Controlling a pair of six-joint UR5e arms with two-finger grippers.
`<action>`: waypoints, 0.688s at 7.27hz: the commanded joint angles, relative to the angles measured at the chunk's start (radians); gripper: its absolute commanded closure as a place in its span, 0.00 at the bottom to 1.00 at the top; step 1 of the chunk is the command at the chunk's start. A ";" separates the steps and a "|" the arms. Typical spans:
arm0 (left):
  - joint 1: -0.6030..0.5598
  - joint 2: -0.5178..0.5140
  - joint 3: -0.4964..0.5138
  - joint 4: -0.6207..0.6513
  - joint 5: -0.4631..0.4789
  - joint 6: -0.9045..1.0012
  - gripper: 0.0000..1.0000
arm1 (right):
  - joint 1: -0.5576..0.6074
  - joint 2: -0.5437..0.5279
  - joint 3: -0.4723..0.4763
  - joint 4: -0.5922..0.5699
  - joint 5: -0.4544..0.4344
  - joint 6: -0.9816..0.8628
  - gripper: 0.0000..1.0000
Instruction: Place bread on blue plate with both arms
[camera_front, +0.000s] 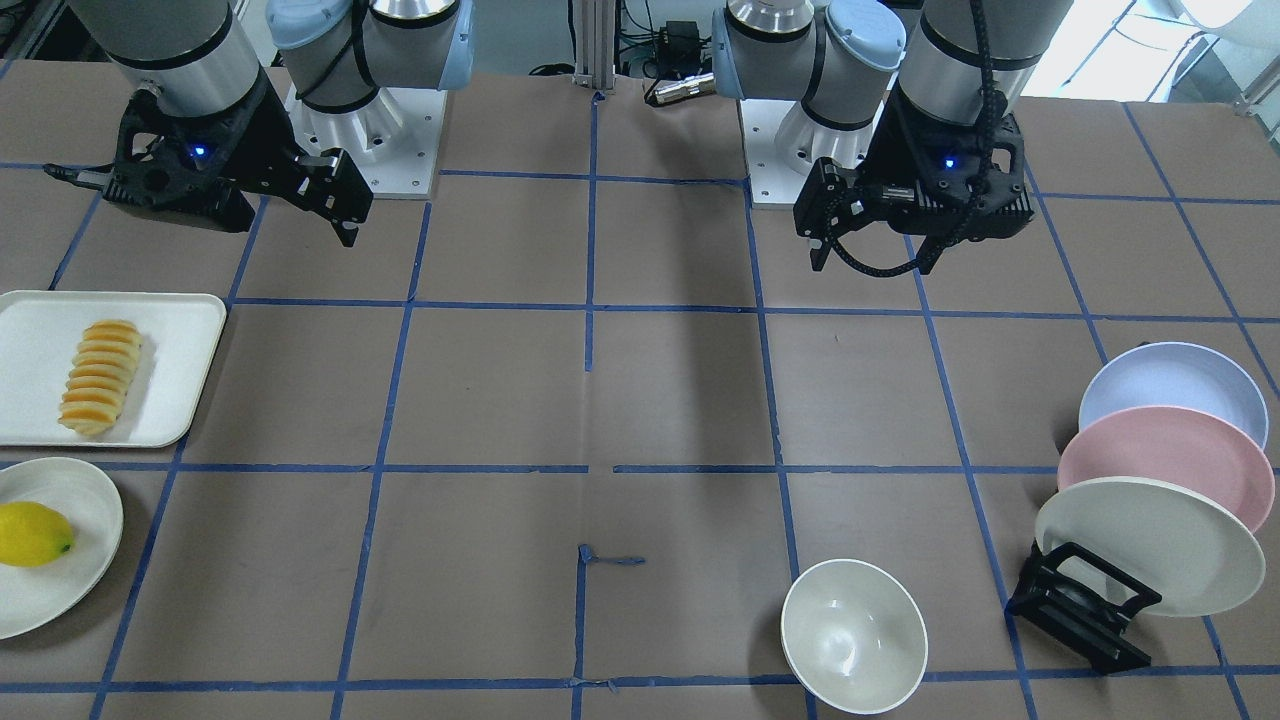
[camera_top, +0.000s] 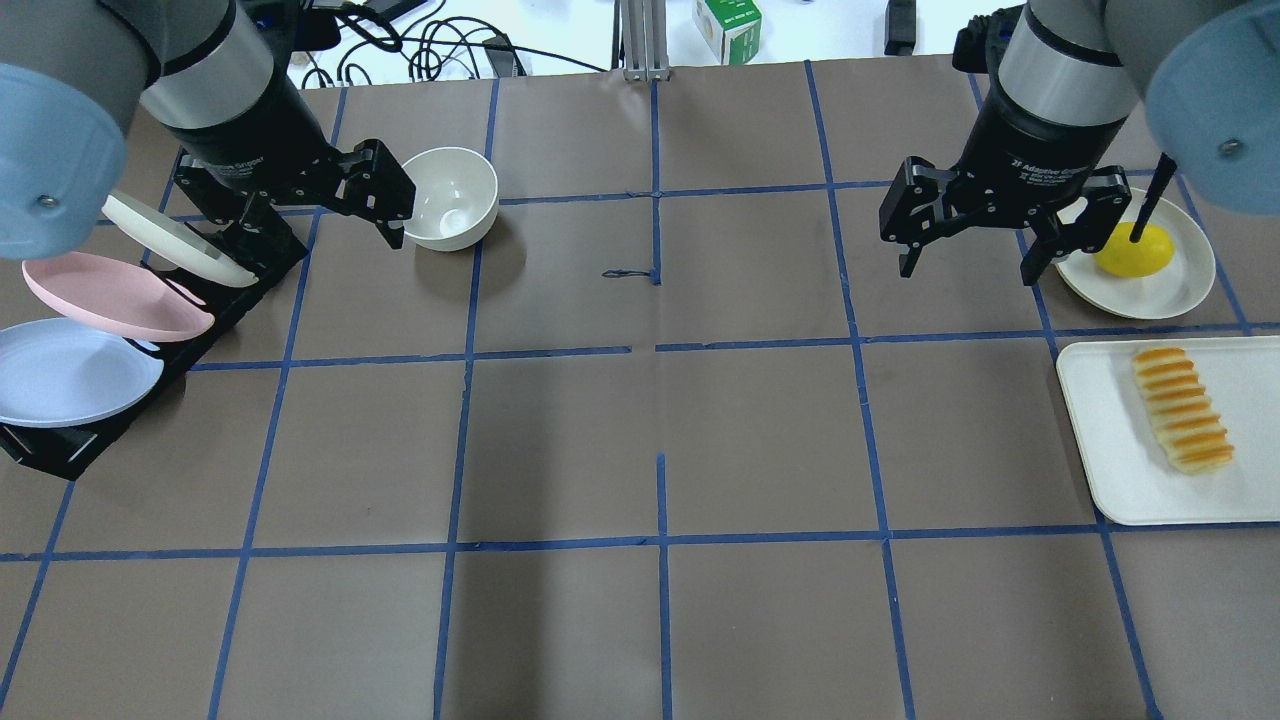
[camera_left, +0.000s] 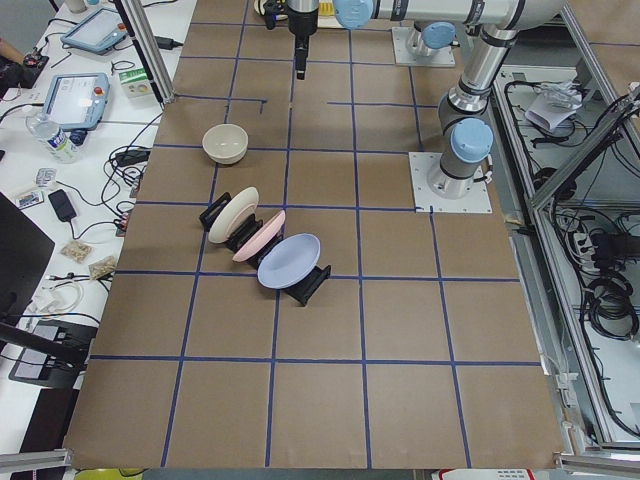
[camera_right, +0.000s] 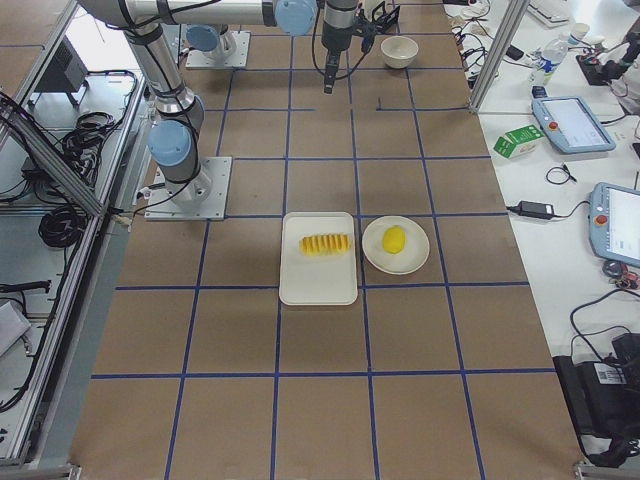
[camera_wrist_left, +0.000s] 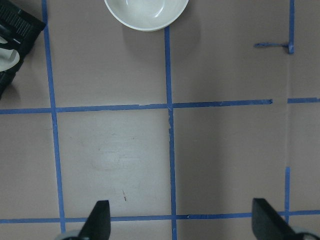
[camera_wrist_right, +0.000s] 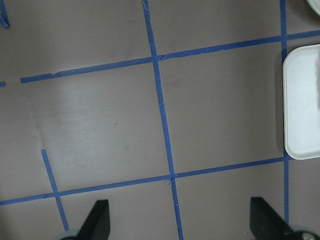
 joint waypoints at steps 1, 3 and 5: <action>0.009 0.000 0.000 0.004 0.001 0.023 0.00 | 0.000 0.000 0.000 0.037 -0.001 0.000 0.00; 0.009 0.008 -0.009 0.001 0.004 0.023 0.00 | -0.002 0.001 0.000 0.065 -0.002 0.000 0.00; 0.013 0.016 -0.018 0.000 0.005 0.032 0.00 | -0.003 0.005 0.000 0.058 0.001 0.000 0.00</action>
